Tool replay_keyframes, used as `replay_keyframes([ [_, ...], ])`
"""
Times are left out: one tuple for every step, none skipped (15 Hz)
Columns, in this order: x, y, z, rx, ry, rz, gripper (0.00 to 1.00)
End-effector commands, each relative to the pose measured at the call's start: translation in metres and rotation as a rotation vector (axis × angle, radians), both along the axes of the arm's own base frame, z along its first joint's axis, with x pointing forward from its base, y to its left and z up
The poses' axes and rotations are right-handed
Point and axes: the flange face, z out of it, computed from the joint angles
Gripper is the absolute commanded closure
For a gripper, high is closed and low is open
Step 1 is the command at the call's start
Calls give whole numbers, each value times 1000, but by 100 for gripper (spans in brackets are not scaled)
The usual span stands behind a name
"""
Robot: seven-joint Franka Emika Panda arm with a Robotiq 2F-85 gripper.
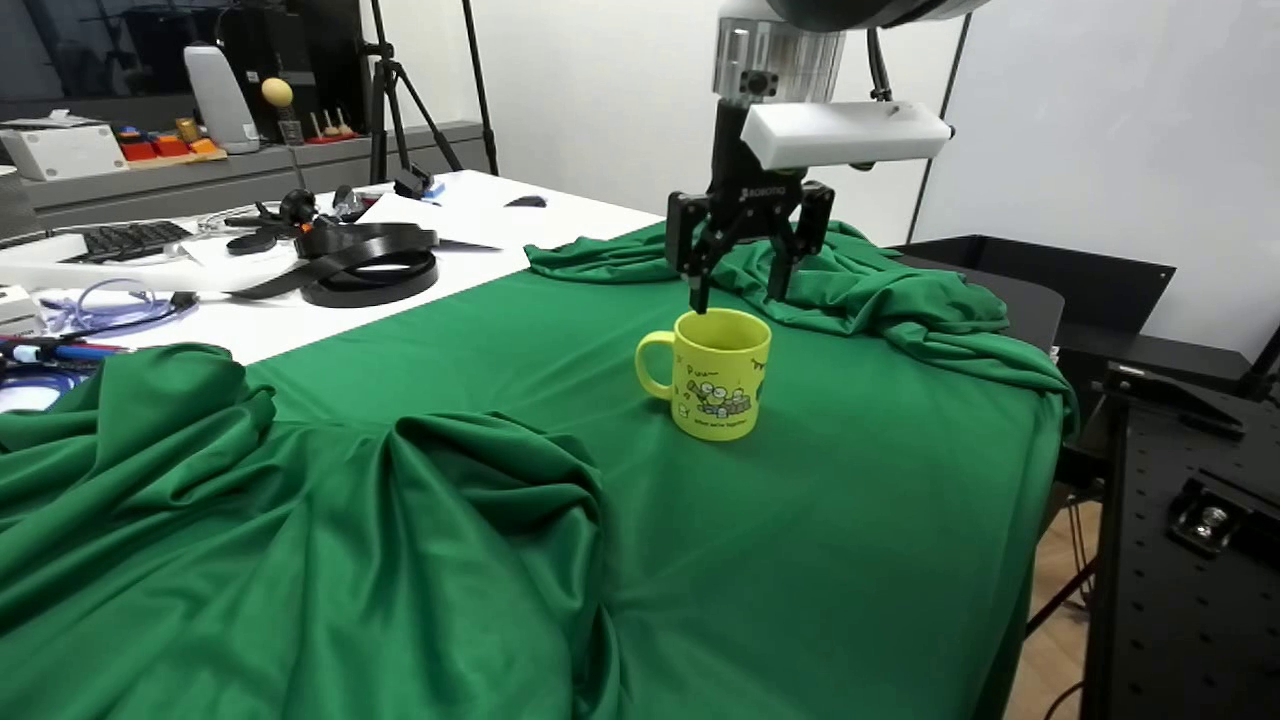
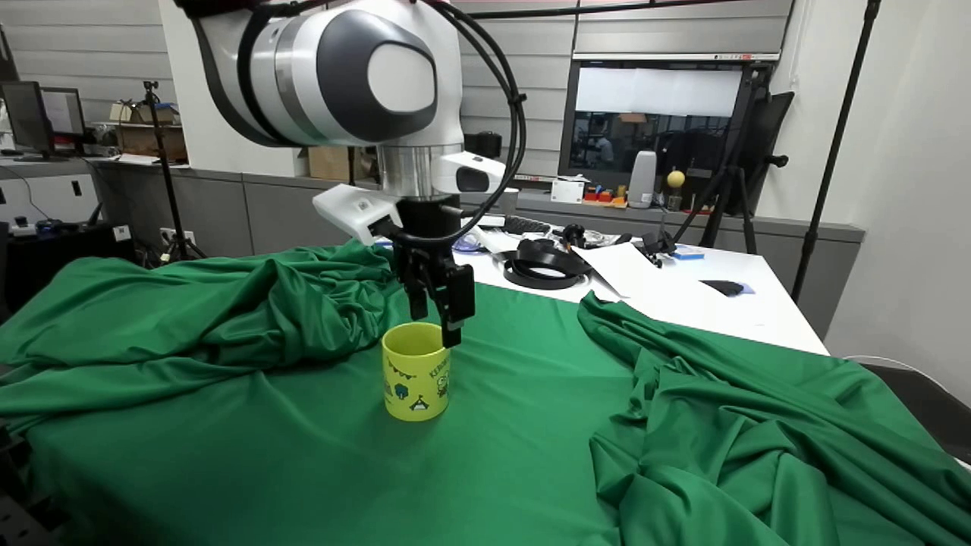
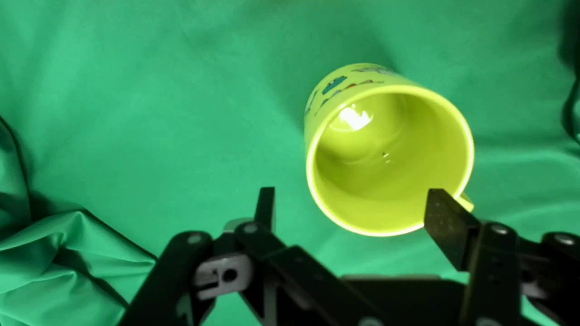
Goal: Move the yellow mug from the left to the right
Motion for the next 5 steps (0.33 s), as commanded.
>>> replay_keyframes([
  [4, 3, 27, -2, -45, 10, 0],
  [5, 4, 31, -2, -53, 10, 0],
  [6, 5, 35, -2, -62, 16, 0],
  [7, 5, 38, -1, -71, 20, 0],
  [8, 6, 41, -2, -76, 30, 0],
])
